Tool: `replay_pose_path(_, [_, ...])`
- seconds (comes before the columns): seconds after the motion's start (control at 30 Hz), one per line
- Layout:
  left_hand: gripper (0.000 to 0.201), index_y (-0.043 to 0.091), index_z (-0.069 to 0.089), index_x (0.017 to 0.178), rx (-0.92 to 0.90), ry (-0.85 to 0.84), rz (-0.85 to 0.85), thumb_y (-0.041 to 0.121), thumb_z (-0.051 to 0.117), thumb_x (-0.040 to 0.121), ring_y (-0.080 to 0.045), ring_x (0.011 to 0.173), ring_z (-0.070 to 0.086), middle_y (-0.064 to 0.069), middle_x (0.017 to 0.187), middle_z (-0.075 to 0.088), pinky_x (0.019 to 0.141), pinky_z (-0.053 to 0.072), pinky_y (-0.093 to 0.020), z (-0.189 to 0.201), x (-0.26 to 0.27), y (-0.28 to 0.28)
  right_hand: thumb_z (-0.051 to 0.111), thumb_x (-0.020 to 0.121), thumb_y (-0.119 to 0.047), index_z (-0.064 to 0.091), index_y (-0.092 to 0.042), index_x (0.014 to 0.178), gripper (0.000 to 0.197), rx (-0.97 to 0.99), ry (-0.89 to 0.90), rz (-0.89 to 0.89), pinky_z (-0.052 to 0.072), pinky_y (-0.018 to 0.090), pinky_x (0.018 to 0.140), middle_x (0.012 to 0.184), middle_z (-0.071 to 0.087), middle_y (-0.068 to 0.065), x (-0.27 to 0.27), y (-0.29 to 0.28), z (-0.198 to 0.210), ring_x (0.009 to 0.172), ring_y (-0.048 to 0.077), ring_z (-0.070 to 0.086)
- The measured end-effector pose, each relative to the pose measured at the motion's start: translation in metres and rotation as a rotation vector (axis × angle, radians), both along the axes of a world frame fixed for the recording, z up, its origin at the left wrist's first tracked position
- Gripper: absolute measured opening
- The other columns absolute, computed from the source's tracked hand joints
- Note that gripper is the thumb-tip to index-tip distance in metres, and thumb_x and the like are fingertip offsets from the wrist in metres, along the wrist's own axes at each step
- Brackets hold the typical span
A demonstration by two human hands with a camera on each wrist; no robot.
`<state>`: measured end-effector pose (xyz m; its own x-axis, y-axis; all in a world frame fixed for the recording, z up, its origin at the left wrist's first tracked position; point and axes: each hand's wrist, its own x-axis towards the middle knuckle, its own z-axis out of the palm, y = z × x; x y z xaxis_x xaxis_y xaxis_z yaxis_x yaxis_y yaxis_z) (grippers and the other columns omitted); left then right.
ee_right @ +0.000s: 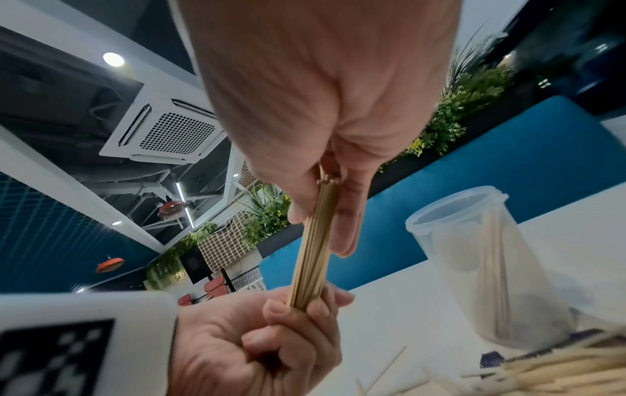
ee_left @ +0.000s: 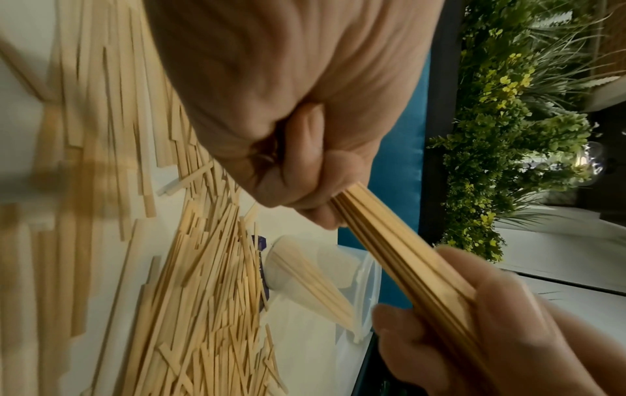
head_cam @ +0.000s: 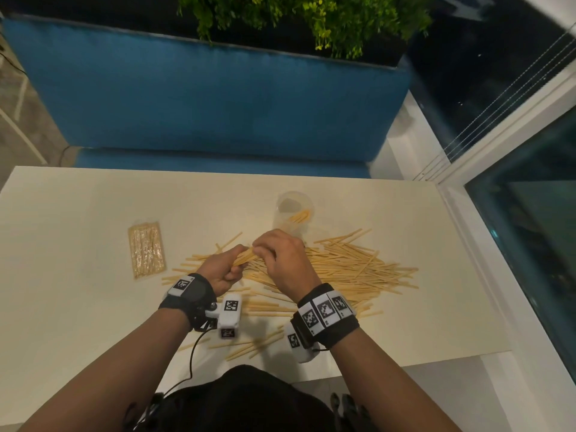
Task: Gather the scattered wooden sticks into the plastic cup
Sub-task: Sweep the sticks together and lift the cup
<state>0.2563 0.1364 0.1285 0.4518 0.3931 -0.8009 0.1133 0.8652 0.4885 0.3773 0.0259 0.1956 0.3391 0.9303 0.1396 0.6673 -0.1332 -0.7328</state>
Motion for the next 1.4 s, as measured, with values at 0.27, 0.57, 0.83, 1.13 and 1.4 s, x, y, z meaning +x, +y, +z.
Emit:
replay_pose_path(0.27, [0.015,0.005,0.063,0.105,0.009,0.024,-0.019,0.019,0.061,0.1,-0.007,0.036,0.036,-0.008,0.065,0.055,0.029,0.024,-0.016,-0.005,-0.01,0.002,0.079,0.088,-0.008,0.082,-0.007,0.095,0.007,-0.162,0.328,-0.333,0.055,0.02,0.061,0.083,0.076,0.006,-0.008,0.001,-0.007,0.06,0.01,0.07])
replay_pose_path(0.57, [0.023,0.002,0.052,0.112,-0.099,-0.114,-0.013,0.024,0.049,0.106,-0.018,0.047,0.059,-0.019,0.084,0.065,0.043,0.054,-0.022,0.018,0.006,0.016,0.08,0.087,-0.009,0.082,-0.011,0.097,0.01,-0.242,0.475,-0.528,0.054,0.014,0.058,0.096,0.078,0.004,0.031,-0.002,0.028,0.063,0.015,0.076])
replay_pose_path(0.83, [0.028,0.003,0.063,0.12,0.421,0.169,-0.321,0.022,0.059,0.1,-0.024,0.076,0.064,-0.014,0.106,0.072,0.059,0.051,-0.03,0.027,0.045,0.041,0.078,0.09,-0.012,0.082,-0.01,0.098,0.009,-0.08,0.287,-0.651,0.043,-0.001,0.059,0.085,0.078,0.003,0.116,0.003,0.057,0.06,0.002,0.071])
replay_pose_path(1.13, [0.126,0.007,0.023,0.156,0.912,0.351,-0.576,0.033,0.099,0.059,-0.025,0.14,0.043,-0.006,0.156,0.038,0.105,0.044,-0.035,0.01,0.119,0.031,0.067,0.095,-0.001,0.082,-0.012,0.086,0.02,-0.243,0.003,-0.427,0.046,0.018,0.078,0.095,0.074,0.005,0.146,0.065,0.003,0.086,0.015,0.064])
replay_pose_path(1.4, [0.072,0.018,0.049,0.134,1.068,0.294,-0.423,0.023,0.087,0.074,-0.017,0.102,0.058,0.001,0.121,0.062,0.088,0.047,-0.033,0.011,0.138,0.017,0.051,0.102,-0.01,0.067,-0.006,0.128,0.031,-0.471,-0.175,-0.046,0.054,0.036,0.093,0.122,0.066,0.017,0.125,0.084,-0.046,0.109,0.034,0.065])
